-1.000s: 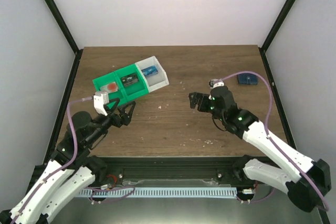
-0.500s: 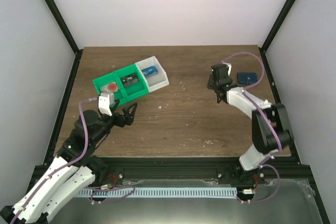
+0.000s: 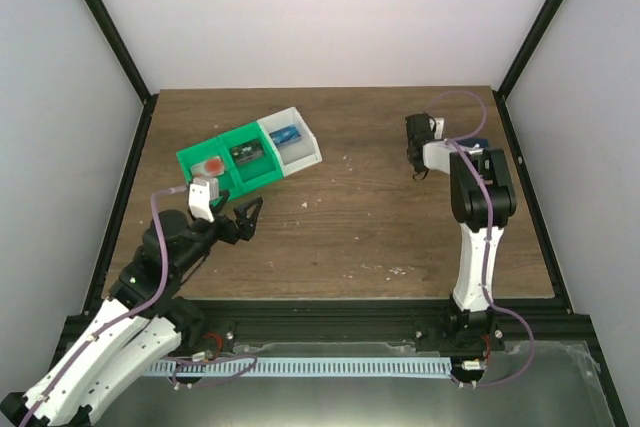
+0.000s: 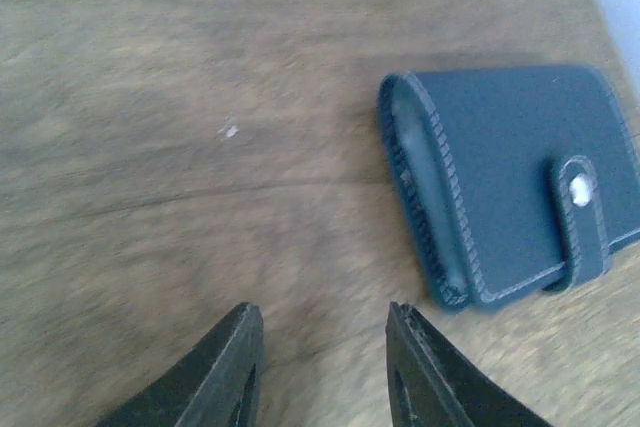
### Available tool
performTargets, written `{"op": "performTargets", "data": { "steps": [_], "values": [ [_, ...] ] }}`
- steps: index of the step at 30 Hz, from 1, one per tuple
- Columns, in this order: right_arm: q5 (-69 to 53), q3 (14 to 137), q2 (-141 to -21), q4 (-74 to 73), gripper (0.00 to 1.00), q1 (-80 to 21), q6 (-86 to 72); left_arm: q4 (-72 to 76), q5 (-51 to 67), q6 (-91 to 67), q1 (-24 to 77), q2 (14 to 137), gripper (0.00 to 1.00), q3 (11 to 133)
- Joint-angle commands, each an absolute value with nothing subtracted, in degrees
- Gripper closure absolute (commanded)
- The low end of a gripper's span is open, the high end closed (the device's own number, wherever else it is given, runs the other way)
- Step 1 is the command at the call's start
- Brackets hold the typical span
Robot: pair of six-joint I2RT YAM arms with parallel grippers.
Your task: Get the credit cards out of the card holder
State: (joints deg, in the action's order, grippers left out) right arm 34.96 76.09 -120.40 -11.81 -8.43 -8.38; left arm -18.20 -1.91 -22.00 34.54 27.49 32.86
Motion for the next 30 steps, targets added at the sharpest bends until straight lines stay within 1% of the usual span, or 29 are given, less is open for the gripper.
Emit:
{"op": "performTargets", "data": {
  "steps": [1, 6, 16, 30],
  "values": [
    [42.6, 80.4, -123.4, -13.5, 0.64, -6.9, -2.6, -17.4, -2.1, -21.1, 34.7, 26.0, 0.00, 32.3],
    [44.5, 82.1, -125.2, -12.6, 0.67, -5.9, -0.1, -17.3, -2.8, -21.0, 34.8, 25.1, 0.00, 31.9],
    [47.2, 84.2, -127.6, -11.9, 0.67, -4.1, 1.8, -17.2, -3.2, -20.6, 34.8, 24.9, 0.00, 31.9],
    [48.9, 83.8, -128.2, -9.2, 0.69, -3.6, 4.6, -16.9, -3.3, -19.7, 34.7, 25.2, 0.00, 32.1]
  ]
}}
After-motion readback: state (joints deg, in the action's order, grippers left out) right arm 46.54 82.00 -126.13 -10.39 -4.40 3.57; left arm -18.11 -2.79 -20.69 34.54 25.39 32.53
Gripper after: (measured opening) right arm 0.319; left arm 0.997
